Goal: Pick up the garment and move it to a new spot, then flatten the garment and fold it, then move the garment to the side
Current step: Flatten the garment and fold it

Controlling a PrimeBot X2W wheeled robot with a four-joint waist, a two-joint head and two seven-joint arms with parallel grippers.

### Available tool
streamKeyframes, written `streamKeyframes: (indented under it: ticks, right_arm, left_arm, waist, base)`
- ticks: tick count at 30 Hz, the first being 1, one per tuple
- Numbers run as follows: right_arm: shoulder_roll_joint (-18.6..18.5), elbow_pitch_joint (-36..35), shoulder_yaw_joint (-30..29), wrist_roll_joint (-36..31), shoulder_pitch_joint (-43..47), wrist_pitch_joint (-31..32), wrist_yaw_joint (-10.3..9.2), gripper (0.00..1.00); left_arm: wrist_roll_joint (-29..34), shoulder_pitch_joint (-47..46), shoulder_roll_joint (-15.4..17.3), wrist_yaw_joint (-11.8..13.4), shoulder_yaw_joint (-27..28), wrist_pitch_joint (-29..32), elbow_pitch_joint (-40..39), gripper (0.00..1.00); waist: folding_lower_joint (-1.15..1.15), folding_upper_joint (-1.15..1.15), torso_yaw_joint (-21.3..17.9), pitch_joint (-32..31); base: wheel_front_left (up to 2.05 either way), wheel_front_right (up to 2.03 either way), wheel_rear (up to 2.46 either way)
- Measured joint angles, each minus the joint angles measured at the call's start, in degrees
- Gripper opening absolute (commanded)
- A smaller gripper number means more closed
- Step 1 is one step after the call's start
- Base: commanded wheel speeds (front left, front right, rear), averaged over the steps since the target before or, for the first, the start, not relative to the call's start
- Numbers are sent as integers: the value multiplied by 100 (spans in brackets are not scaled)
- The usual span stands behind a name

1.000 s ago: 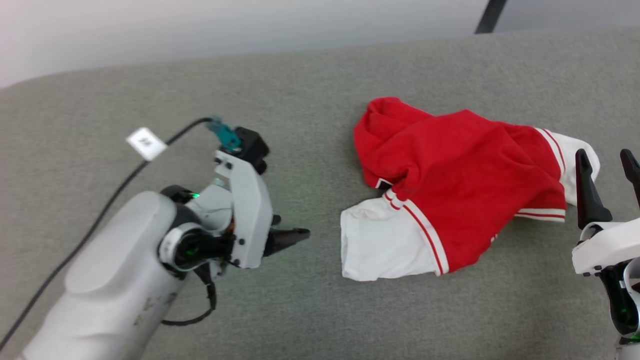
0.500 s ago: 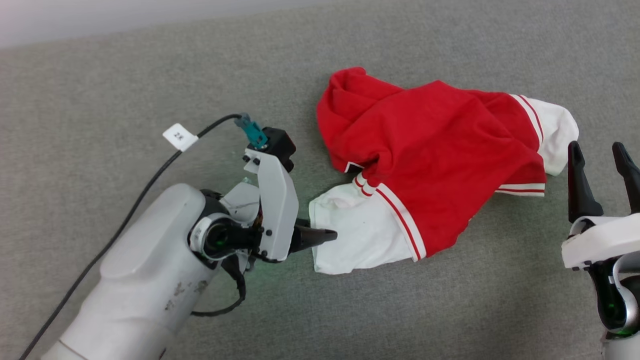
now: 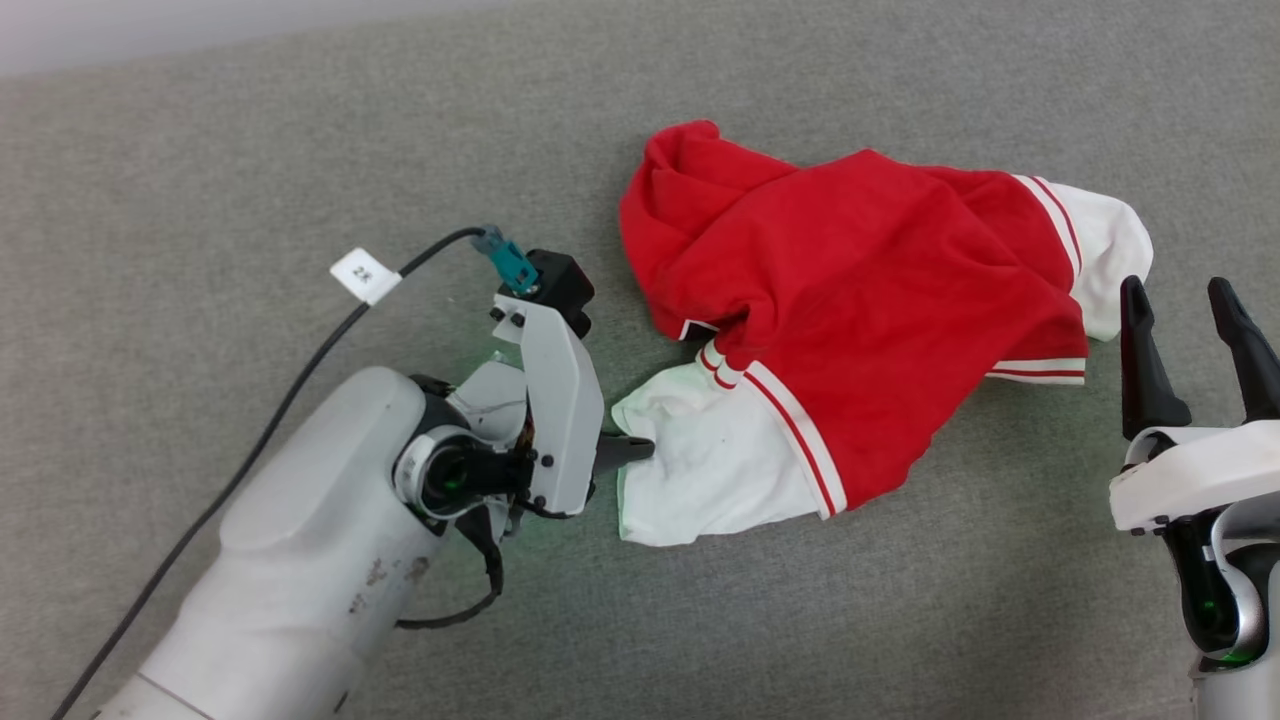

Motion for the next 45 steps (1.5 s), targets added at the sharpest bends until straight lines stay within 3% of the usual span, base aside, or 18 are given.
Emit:
streamKeyframes:
  ticks: [5,14,22,37,38,39,40,41,45]
  right_arm:
    - [-52,-25,-43,-43,5,48,0,100]
    - [-158,-157,-41,-63,68,237,0,100]
    - [-248,-275,1,-82,98,416,0,100]
    - [-404,-466,-1,-55,230,734,0,100]
    - [-412,-471,-1,-53,234,742,0,100]
    - [-419,-478,1,-53,249,778,0,100]
    - [-428,-479,13,-53,272,789,0,100]
    - [-452,-478,42,-52,312,835,0,100]
    - [-573,-486,283,-23,436,989,0,100]
  left_arm:
    - [-64,21,57,-46,131,-288,104,0]
    - [-209,-66,890,-53,662,-589,154,0]
    - [5,-219,1425,-10,902,-955,391,0]
    - [369,-205,1248,-46,625,-1558,987,0]
    - [364,-208,1243,-46,632,-1615,1013,26]
    - [348,-209,1238,-51,638,-1662,1031,46]
    - [341,-209,1235,-53,644,-1741,1040,81]
    - [335,-209,1229,-53,654,-1813,1050,100]
    - [279,-168,1247,-73,664,-2113,984,100]
  waist:
    - [0,0,129,-81]
    - [0,0,512,-295]
    - [0,0,788,-494]
    - [0,0,770,-444]
    - [0,0,772,-451]
    - [0,0,776,-462]
    - [0,0,782,-475]
    - [0,0,790,-492]
    - [0,0,843,-591]
  base:
    - [0,0,0]
    - [0,0,0]
    - [0,0,0]
    - [0,0,0]
    - [0,0,0]
    - [0,0,0]
    - [0,0,0]
    - [0,0,0]
    - [0,0,0]
